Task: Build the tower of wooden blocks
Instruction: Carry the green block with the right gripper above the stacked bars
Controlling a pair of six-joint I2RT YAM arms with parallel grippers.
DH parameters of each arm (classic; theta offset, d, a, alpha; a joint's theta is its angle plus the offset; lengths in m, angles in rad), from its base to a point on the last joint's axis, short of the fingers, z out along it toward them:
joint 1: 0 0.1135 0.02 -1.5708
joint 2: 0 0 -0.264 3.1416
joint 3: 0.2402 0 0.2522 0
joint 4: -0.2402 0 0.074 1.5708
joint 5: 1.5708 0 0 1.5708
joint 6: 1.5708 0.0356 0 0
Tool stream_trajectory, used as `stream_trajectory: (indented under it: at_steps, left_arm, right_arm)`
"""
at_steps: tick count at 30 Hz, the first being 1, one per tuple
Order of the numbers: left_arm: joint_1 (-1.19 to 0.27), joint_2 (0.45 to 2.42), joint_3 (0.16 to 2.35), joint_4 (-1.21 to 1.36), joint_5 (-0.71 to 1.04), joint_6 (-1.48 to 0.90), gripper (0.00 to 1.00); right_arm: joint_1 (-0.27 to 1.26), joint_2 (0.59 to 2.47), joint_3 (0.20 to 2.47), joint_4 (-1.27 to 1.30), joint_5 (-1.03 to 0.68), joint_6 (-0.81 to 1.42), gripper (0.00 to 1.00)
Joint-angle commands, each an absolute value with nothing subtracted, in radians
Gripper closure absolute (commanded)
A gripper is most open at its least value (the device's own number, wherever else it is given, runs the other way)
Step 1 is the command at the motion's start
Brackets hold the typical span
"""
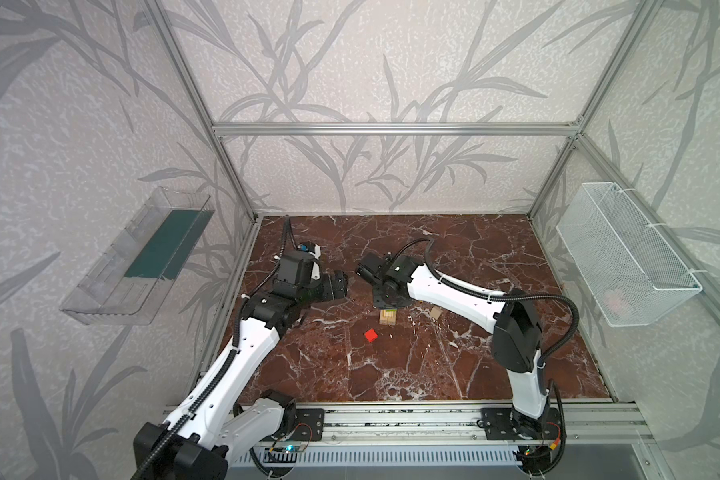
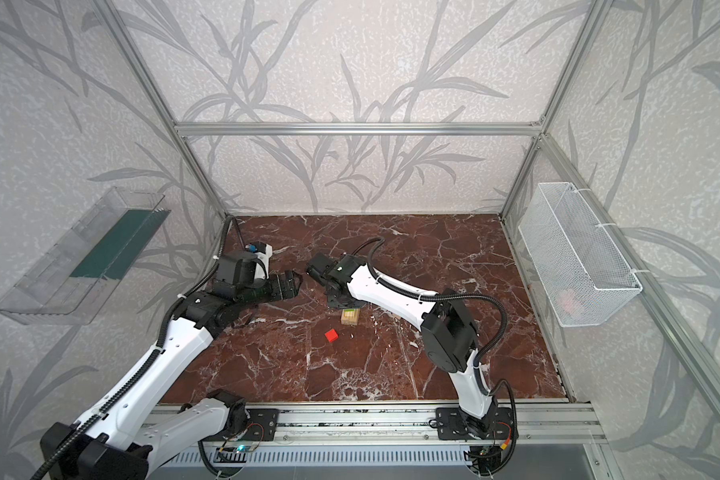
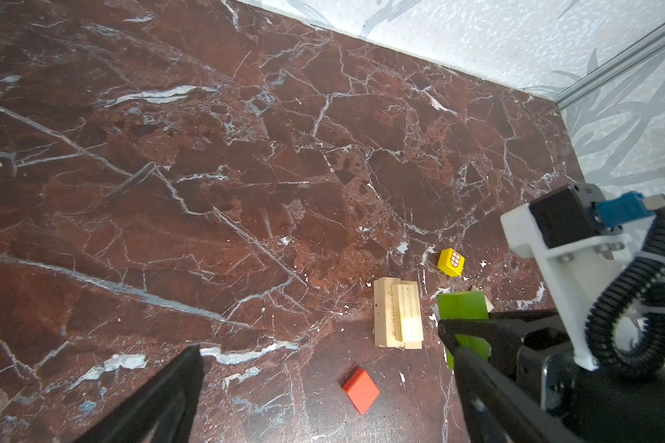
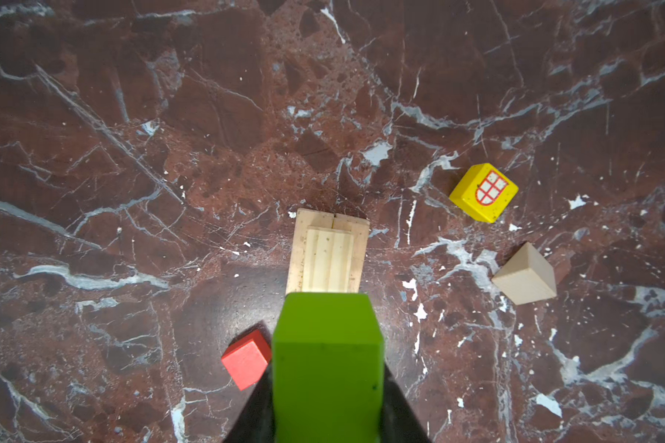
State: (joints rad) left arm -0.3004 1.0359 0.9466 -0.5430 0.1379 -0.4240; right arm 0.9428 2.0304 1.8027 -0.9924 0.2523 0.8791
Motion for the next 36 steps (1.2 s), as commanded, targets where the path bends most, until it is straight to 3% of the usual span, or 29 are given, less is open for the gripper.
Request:
stream_trajectory:
  at_steps: [1, 36]
  left_arm:
    - [-0.287, 1.031, 0.932, -0.526, 0.154, -0.434, 0.01]
    - [-0.267, 1.038, 0.925, -0.525, 0.145, -0.445, 0.0]
  right_arm:
    - [0.946, 2.076, 1.818, -0.986, 0.253, 0.901, 0.8]
    - [0.916, 2.172, 1.825, -0.964, 0.251, 0.943, 0.76]
